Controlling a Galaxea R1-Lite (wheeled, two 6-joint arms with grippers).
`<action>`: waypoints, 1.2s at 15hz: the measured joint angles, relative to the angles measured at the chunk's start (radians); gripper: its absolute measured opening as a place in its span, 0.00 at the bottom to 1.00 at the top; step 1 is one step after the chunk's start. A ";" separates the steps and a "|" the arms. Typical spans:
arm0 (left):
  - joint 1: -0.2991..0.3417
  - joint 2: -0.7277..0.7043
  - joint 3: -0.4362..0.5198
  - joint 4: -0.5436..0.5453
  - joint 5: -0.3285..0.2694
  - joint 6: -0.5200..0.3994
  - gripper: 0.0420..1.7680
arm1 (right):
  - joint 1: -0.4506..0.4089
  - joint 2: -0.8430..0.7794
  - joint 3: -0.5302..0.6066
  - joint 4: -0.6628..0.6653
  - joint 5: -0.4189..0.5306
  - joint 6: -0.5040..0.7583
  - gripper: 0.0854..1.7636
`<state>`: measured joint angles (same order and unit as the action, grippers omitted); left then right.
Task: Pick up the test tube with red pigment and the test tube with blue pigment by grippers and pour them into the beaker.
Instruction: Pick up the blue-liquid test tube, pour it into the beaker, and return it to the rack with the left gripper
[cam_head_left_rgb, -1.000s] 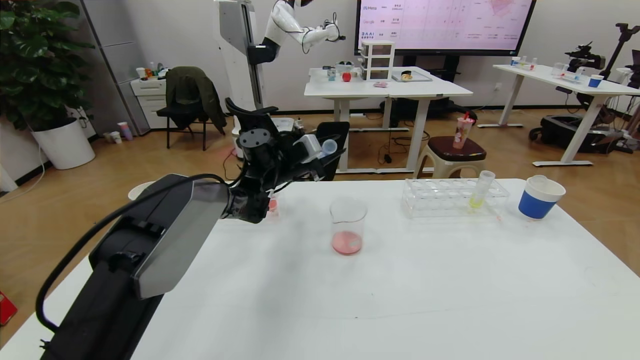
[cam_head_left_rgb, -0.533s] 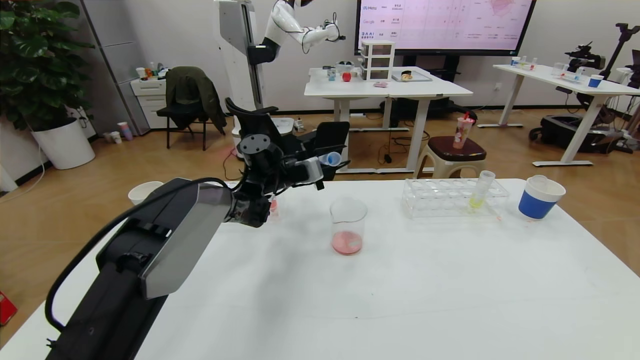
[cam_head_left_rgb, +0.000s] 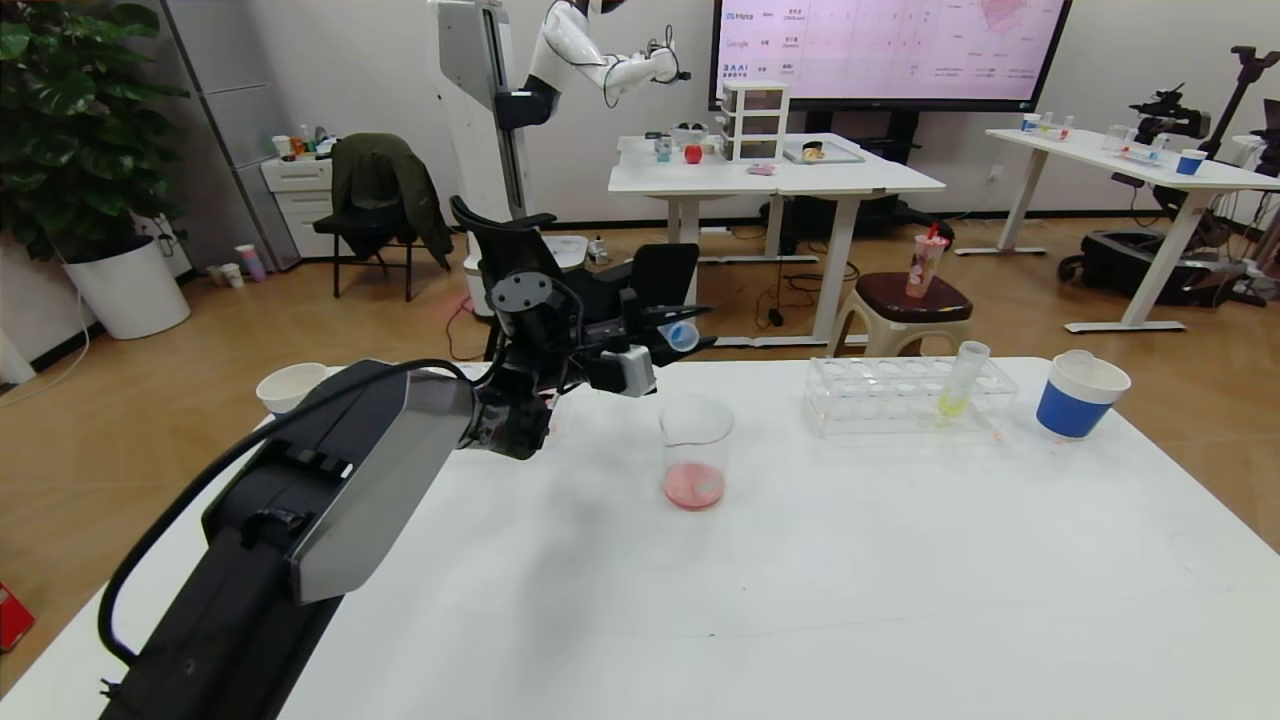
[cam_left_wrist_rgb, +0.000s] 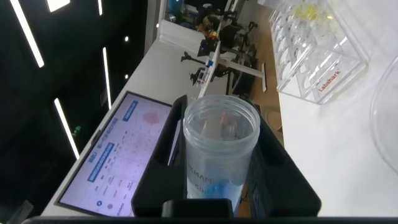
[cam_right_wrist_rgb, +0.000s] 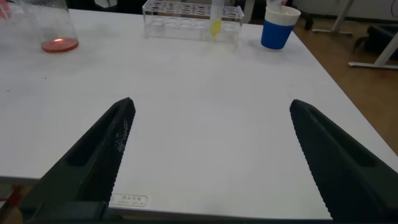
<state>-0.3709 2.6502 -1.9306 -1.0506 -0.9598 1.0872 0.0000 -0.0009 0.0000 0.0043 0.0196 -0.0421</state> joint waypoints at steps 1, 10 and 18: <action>-0.003 0.000 0.000 0.001 -0.018 0.024 0.28 | 0.000 0.000 0.000 0.000 0.000 0.000 0.98; 0.001 0.006 0.021 0.004 -0.037 0.195 0.28 | 0.000 0.000 0.000 0.000 0.000 0.000 0.98; -0.001 0.015 0.024 0.001 -0.036 0.311 0.28 | 0.000 0.000 0.000 0.000 0.000 0.000 0.98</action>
<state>-0.3723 2.6651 -1.9066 -1.0491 -0.9957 1.3983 0.0000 -0.0009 0.0000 0.0047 0.0196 -0.0421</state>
